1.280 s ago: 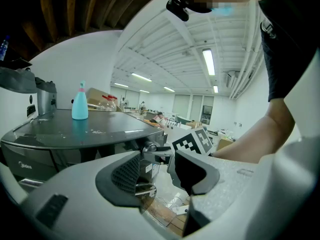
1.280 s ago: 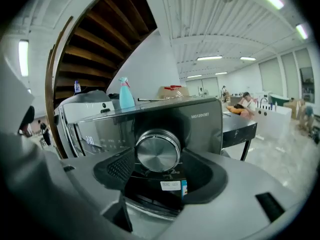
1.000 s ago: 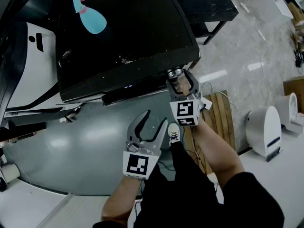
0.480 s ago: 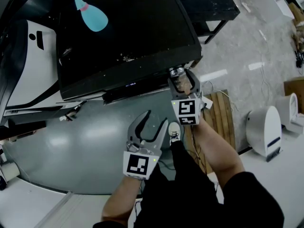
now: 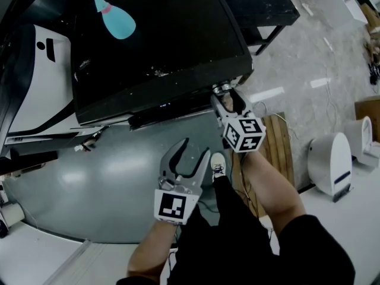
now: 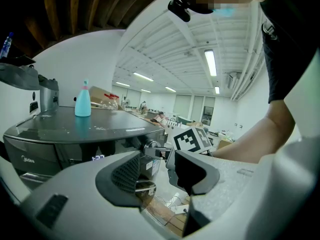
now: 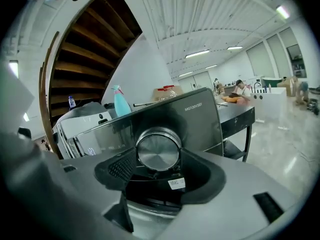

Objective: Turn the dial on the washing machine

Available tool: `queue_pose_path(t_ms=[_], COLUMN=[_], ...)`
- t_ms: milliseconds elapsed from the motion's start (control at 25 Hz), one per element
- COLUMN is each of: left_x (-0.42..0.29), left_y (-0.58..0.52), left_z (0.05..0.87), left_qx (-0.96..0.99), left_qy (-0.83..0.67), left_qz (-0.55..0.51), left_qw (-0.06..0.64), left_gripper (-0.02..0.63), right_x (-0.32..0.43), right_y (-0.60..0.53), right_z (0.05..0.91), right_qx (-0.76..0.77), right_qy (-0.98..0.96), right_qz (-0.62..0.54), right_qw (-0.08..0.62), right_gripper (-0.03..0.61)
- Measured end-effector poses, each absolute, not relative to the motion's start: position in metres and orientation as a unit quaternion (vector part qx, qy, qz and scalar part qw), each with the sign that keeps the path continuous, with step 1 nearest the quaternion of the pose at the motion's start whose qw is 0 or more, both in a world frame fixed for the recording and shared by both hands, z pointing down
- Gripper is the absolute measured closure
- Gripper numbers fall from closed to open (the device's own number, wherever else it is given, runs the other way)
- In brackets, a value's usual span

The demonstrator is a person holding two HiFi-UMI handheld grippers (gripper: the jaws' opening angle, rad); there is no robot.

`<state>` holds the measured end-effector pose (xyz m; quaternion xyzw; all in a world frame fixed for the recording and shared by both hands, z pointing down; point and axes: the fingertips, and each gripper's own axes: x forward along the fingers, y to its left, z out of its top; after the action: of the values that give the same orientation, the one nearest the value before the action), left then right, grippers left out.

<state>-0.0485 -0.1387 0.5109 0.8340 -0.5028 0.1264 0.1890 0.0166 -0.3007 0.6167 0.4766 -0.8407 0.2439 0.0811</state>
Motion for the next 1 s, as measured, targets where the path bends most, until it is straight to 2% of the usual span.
queue_pose_path(t_ms=[600, 1000], left_x=[-0.055, -0.072], left_y=[-0.129, -0.104], left_z=[0.5, 0.476], left_qx=[0.835, 0.842], left_qy=[-0.505, -0.501], left_qz=[0.121, 0.113], left_qw=[0.183, 0.167], left_gripper=[0.414, 0.414], right_x=[0.018, 0.003], right_y=[-0.293, -0.256], right_z=[0.608, 0.562], right_qx=[0.486, 0.481], right_qy=[-0.84, -0.854], right_qz=[0.218, 0.177], right_qw=[0.102, 0.092], right_gripper=[0.285, 0.29])
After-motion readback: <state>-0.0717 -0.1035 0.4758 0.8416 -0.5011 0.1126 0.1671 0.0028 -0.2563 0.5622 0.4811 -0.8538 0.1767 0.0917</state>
